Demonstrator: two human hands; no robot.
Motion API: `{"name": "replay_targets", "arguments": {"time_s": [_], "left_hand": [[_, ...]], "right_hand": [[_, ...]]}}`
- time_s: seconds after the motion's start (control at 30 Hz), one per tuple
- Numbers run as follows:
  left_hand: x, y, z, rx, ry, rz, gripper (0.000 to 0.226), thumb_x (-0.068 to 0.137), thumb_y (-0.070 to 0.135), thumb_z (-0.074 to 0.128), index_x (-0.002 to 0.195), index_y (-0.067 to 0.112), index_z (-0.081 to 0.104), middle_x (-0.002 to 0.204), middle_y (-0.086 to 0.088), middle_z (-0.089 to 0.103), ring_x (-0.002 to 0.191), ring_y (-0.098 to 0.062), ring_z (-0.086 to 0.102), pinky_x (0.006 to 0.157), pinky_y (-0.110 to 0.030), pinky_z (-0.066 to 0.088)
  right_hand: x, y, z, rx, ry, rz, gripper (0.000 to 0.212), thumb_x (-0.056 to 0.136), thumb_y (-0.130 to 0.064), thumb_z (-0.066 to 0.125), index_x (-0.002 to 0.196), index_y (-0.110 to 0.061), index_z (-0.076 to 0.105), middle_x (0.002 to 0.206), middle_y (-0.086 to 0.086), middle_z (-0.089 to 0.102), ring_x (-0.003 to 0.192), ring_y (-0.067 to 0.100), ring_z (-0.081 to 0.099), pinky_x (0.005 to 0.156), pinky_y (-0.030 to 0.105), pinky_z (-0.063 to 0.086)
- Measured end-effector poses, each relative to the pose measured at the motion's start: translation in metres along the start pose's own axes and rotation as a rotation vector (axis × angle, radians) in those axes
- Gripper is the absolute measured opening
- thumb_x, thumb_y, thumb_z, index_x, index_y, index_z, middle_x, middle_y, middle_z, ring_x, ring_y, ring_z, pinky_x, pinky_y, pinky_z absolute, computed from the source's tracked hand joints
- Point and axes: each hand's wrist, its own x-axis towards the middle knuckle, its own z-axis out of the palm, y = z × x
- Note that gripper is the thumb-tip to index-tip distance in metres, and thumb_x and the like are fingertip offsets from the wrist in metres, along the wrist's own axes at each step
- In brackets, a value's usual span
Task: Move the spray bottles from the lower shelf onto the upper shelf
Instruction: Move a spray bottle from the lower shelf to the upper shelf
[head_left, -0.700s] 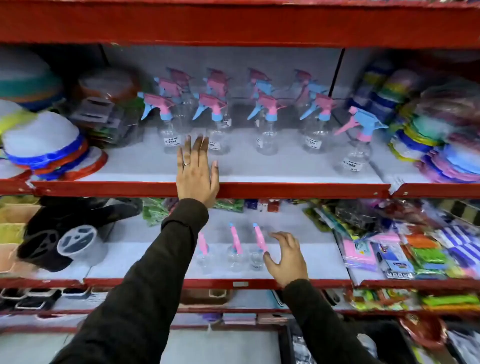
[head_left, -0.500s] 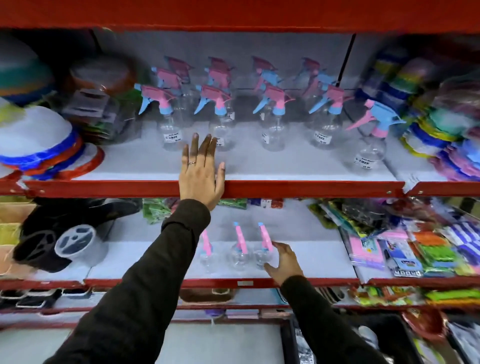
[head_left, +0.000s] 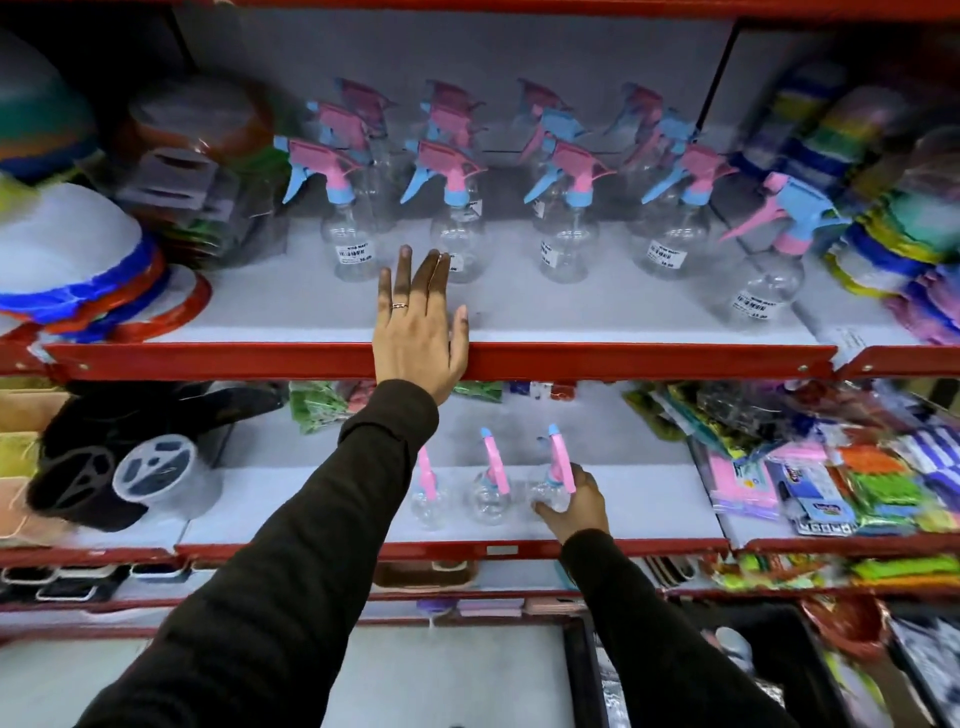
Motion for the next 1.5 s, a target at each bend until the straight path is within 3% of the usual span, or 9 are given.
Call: {"name": "replay_targets", "arguments": {"time_s": [0.2, 0.33, 0.57, 0.83, 1.0, 1.07, 1.17, 1.33, 1.5], "left_hand": [[0.0, 0.0, -0.002, 0.009, -0.028, -0.01, 0.062, 0.1, 0.037, 0.026, 0.153, 0.006, 0.03, 0.162, -0.009, 0.031, 0.155, -0.028, 0.007, 0.125, -0.049, 0.006], [-0.001, 0.0, -0.006, 0.028, -0.057, -0.014, 0.062, 0.1, 0.037, 0.024, 0.154, 0.005, 0.026, 0.163, -0.009, 0.028, 0.155, -0.028, 0.005, 0.125, -0.049, 0.004], [-0.002, 0.003, -0.011, 0.023, -0.084, -0.011, 0.063, 0.1, 0.036, 0.025, 0.155, 0.005, 0.025, 0.164, -0.01, 0.026, 0.155, -0.028, 0.005, 0.125, -0.043, -0.006], [-0.002, 0.001, -0.012, -0.013, -0.059, -0.016, 0.063, 0.099, 0.036, 0.026, 0.153, 0.004, 0.028, 0.162, -0.011, 0.029, 0.155, -0.029, 0.009, 0.125, -0.042, -0.006], [-0.002, 0.0, -0.012, -0.014, -0.073, -0.009, 0.065, 0.098, 0.036, 0.026, 0.154, 0.003, 0.027, 0.163, -0.012, 0.027, 0.155, -0.03, 0.008, 0.126, -0.045, -0.001], [-0.002, 0.0, -0.012, -0.027, -0.07, -0.011, 0.065, 0.098, 0.037, 0.026, 0.153, 0.003, 0.029, 0.163, -0.012, 0.028, 0.154, -0.03, 0.009, 0.126, -0.045, 0.0], [-0.002, 0.0, -0.012, -0.033, -0.056, -0.008, 0.065, 0.097, 0.037, 0.026, 0.153, 0.004, 0.03, 0.162, -0.012, 0.03, 0.154, -0.03, 0.011, 0.126, -0.045, 0.001], [-0.002, -0.001, -0.011, -0.011, -0.059, -0.006, 0.065, 0.098, 0.038, 0.026, 0.154, 0.005, 0.028, 0.163, -0.01, 0.027, 0.155, -0.029, 0.008, 0.126, -0.043, -0.003], [-0.001, -0.001, -0.008, 0.01, -0.058, -0.004, 0.066, 0.097, 0.039, 0.023, 0.154, 0.006, 0.028, 0.164, -0.009, 0.026, 0.155, -0.028, 0.007, 0.125, -0.041, -0.007]], "right_hand": [[-0.02, -0.019, -0.037, 0.059, 0.116, -0.14, 0.057, 0.061, -0.023, 0.09, 0.107, -0.026, 0.056, 0.103, -0.001, 0.061, 0.094, 0.018, 0.059, 0.083, 0.025, 0.046], [-0.035, -0.035, -0.058, 0.038, 0.189, -0.287, 0.06, 0.06, -0.029, 0.09, 0.109, -0.025, 0.055, 0.101, -0.003, 0.057, 0.089, 0.015, 0.055, 0.077, 0.03, 0.052], [-0.057, -0.067, -0.086, 0.029, 0.238, -0.509, 0.063, 0.06, -0.038, 0.084, 0.113, -0.04, 0.05, 0.106, -0.007, 0.057, 0.091, 0.005, 0.055, 0.072, 0.014, 0.045], [-0.058, -0.111, -0.112, 0.073, 0.347, -0.66, 0.06, 0.061, -0.046, 0.082, 0.112, -0.041, 0.051, 0.099, -0.021, 0.05, 0.09, -0.005, 0.053, 0.073, 0.004, 0.04], [-0.045, -0.156, -0.132, 0.127, 0.459, -0.739, 0.055, 0.063, -0.046, 0.084, 0.109, -0.028, 0.059, 0.095, -0.017, 0.052, 0.09, -0.012, 0.053, 0.077, 0.001, 0.037], [-0.037, -0.173, -0.139, 0.126, 0.498, -0.756, 0.051, 0.063, -0.048, 0.083, 0.103, -0.029, 0.057, 0.088, -0.023, 0.047, 0.081, -0.008, 0.052, 0.07, 0.002, 0.035], [-0.022, -0.196, -0.146, 0.151, 0.506, -0.7, 0.06, 0.061, -0.051, 0.081, 0.112, -0.031, 0.059, 0.095, -0.02, 0.05, 0.081, -0.001, 0.053, 0.069, 0.008, 0.041], [0.009, -0.217, -0.146, 0.112, 0.463, -0.6, 0.067, 0.064, -0.054, 0.079, 0.121, -0.024, 0.061, 0.11, -0.006, 0.056, 0.09, 0.015, 0.056, 0.082, 0.029, 0.053], [0.034, -0.219, -0.141, 0.061, 0.409, -0.521, 0.064, 0.066, -0.051, 0.081, 0.119, -0.021, 0.062, 0.112, 0.003, 0.06, 0.099, 0.023, 0.059, 0.089, 0.034, 0.053]]}}
